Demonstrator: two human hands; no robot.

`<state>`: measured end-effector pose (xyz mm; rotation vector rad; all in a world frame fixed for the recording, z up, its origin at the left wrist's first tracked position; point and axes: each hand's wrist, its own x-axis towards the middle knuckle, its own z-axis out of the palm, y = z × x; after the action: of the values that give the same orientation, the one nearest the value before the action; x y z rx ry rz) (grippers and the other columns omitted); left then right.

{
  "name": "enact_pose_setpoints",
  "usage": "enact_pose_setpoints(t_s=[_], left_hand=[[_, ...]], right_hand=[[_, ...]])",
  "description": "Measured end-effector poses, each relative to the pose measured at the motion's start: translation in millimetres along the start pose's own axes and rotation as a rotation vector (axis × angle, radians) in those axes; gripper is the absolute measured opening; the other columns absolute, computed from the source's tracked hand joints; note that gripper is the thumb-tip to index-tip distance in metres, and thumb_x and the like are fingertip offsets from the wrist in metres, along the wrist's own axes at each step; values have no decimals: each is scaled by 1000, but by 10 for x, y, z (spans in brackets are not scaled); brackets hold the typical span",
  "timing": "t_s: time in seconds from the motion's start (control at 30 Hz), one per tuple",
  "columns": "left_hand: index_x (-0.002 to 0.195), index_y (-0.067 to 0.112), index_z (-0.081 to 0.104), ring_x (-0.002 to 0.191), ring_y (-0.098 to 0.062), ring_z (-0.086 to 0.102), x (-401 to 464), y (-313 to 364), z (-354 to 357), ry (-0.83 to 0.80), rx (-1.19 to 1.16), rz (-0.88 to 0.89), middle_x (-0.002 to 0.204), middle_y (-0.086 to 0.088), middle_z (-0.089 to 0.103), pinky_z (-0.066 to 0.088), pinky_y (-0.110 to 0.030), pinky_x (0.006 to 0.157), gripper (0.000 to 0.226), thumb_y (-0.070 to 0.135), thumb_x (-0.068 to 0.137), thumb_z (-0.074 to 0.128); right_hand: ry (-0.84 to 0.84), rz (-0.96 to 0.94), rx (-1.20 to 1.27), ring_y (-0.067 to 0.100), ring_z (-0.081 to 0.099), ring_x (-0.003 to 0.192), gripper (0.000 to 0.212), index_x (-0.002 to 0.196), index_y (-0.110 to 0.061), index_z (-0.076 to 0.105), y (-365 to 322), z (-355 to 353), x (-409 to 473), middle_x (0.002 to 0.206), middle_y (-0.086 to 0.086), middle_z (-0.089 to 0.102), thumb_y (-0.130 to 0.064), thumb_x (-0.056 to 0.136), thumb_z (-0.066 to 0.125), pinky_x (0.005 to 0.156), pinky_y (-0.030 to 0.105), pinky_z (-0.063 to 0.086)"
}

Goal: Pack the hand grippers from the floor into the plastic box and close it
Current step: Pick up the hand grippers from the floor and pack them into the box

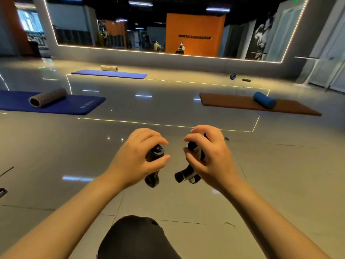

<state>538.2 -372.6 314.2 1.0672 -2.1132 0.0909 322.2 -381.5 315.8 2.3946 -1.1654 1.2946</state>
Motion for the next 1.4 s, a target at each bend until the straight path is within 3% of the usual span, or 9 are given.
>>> enact_pose_setpoints(t_s=[0.17,0.33,0.47,0.57,0.83,0.97,1.1,1.2,1.4], left_hand=[[103,23,65,105,0,44,310,943,479,-10,-116,-1,104,15,55,34,-13,90,40,54,82,51],[103,22,65,107,-3,47,469,1592,862,-34,-204,-1,110,9,57,37,-15,90,42,55,80,53],[107,25,63,114,-12,50,410,1708,1157,-110,-216,-10,126,6,47,48,-28,89,43,56,77,56],[103,27,63,114,-11,48,342,1726,1323,-132,-213,-52,125,8,46,50,-33,87,41,57,75,57],[98,30,64,112,-8,47,165,1666,1633,-176,-229,-184,117,18,44,35,-17,87,40,58,70,61],[98,27,63,109,-9,46,135,1640,1603,-142,-164,-93,116,10,52,33,-15,83,37,54,73,62],[99,26,64,106,-12,48,134,1689,1527,-126,-161,-55,114,7,54,39,-21,79,36,50,73,61],[100,27,64,104,-12,48,92,1836,1491,-164,-181,-52,114,8,53,43,-25,76,39,53,72,58],[101,29,64,104,-5,45,-64,2440,1464,-174,-247,-71,111,12,52,34,-13,80,43,58,71,54]], right_hand=[[4,68,-19,15,50,101,27,97,-13,66,435,-858,-440,105,2,57,-34,83,56,80,23,47],[22,166,-6,13,52,99,24,98,-15,66,780,-1353,-739,105,-2,57,-30,79,66,78,25,50],[0,233,-16,14,53,100,26,98,-15,67,1004,-1407,-944,108,0,56,-29,77,68,79,15,43],[-31,286,-28,15,53,102,26,97,-15,67,1136,-1371,-1066,111,2,56,-32,77,68,78,10,40],[-56,397,-23,16,52,98,22,92,-17,67,1272,-1271,-1379,110,1,55,-28,75,75,74,12,40],[-76,459,-34,14,53,98,25,91,-17,68,1228,-1182,-1465,109,0,56,-34,73,71,74,10,37],[-48,544,-40,15,53,100,22,89,-18,67,1129,-1196,-1552,109,-3,55,-31,74,74,74,22,46],[-22,581,-44,16,53,101,21,88,-18,67,1055,-1321,-1672,107,-3,54,-32,73,73,76,18,42],[-73,589,-47,14,52,102,23,92,-17,67,966,-1840,-2035,106,-7,54,-32,76,74,79,16,42]])
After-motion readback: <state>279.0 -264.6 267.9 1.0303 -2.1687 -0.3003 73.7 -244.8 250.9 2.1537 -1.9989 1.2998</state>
